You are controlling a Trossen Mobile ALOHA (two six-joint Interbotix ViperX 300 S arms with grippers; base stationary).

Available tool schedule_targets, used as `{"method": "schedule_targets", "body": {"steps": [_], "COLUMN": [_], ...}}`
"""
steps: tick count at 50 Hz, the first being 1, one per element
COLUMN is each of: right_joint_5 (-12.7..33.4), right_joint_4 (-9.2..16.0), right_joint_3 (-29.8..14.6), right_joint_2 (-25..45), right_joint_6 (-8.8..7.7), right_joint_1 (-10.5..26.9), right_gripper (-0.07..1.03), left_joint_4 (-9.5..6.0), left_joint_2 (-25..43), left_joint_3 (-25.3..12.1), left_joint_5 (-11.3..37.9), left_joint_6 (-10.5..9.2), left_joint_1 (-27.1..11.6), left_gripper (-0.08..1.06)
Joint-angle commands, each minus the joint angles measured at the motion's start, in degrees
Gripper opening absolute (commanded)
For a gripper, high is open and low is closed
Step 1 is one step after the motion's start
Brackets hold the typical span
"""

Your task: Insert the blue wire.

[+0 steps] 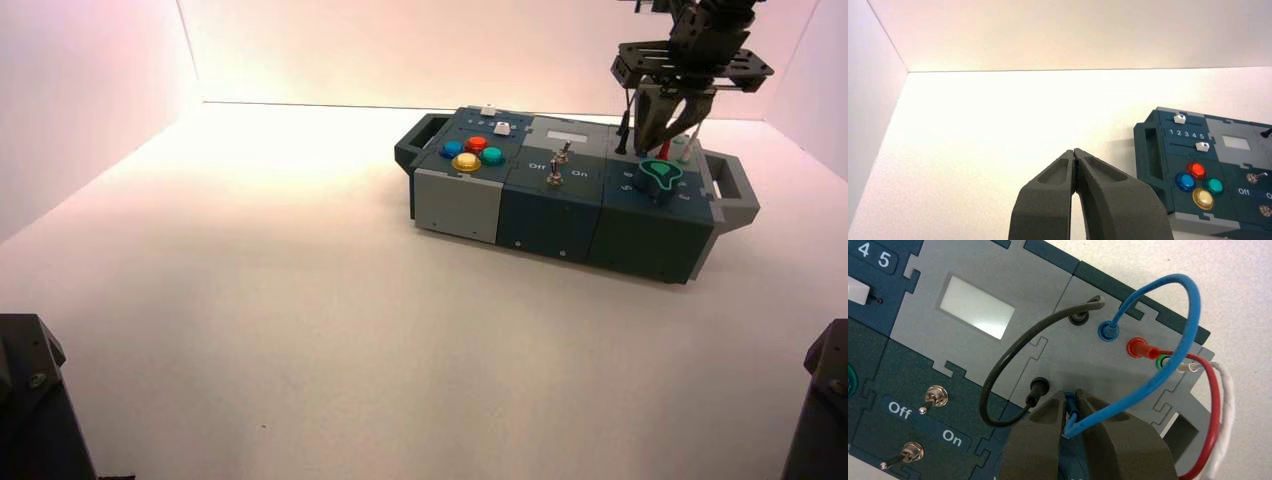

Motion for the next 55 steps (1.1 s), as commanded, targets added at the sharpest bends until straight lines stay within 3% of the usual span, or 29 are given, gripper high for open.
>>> {"method": "schedule_targets", "body": {"steps": [1,55], "right_joint_5": [-0.62,2.11], "right_joint_4": [-0.18,-0.26], "right_joint_3": [-0.35,-0.70], "right_joint_2": [0.53,-0.79], "right_joint_6": [-0.09,-0.26], "right_joint_1": [-0.26,-0.26], "right_gripper": [0.14,0.16], "left_joint_4": [0.09,0.18], "left_joint_2": [-0.18,0.53], "left_joint_3": [-2.11,-2.55], "left_joint_5": [-0.70,-0.70], "left_joint_6": [0.26,0.35], "left_joint_1": [0.09,0.09], "left_gripper": [-0.03,-0.03]}}
